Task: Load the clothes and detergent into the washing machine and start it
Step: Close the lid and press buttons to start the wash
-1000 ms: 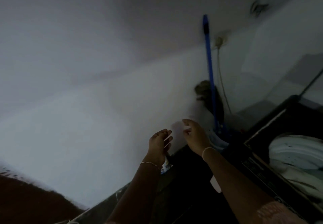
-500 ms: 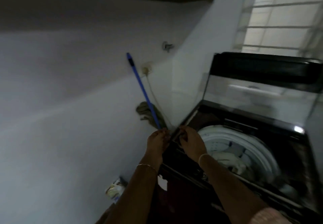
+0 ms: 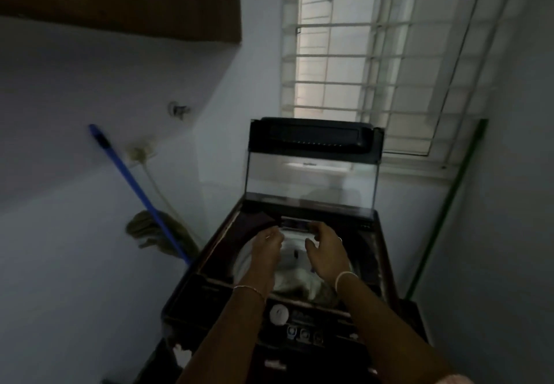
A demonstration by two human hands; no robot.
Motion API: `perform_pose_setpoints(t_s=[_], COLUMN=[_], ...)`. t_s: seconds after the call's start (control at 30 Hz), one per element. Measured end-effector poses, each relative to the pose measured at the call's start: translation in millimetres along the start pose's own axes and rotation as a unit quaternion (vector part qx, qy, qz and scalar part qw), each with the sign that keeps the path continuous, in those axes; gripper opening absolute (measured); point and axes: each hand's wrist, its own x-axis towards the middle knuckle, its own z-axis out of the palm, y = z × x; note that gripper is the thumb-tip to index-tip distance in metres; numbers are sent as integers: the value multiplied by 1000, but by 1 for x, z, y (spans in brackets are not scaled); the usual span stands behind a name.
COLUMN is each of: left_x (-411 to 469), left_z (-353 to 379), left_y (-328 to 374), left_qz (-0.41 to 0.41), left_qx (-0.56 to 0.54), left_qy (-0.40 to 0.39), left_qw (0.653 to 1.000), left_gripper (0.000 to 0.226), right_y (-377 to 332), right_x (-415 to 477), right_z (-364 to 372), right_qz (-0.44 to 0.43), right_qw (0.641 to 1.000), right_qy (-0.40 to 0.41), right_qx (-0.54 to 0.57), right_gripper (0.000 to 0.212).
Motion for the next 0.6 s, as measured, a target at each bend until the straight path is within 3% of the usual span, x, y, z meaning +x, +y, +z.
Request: perform_pose_setpoints(t_s=[0.07, 0.17, 0.33, 0.43, 0.6], left_x=[21, 59, 135, 182, 269], left_z=[18, 39, 61, 69, 84], left_y=[11, 30, 75, 102, 131], left_qz=[16, 76, 172, 247, 359], left_qx=[28, 52, 186, 282, 403], left_qy=[-23, -57, -94, -84, -82], left_qw=[999, 994, 963, 923, 838], left_gripper=[34, 18, 33, 33, 37], right_y=[2, 1, -11, -19, -32], right_x=[21, 62, 146, 203, 289], right_z=[-9, -19, -31, -34, -34], right_qz=[-2, -12, -13, -23, 37], right_qw=[1000, 998, 991, 977, 939], right_qy=[25, 52, 94, 124, 111], right_qx=[-9, -37, -94, -172, -324], right_gripper=[38, 38, 43, 40, 41])
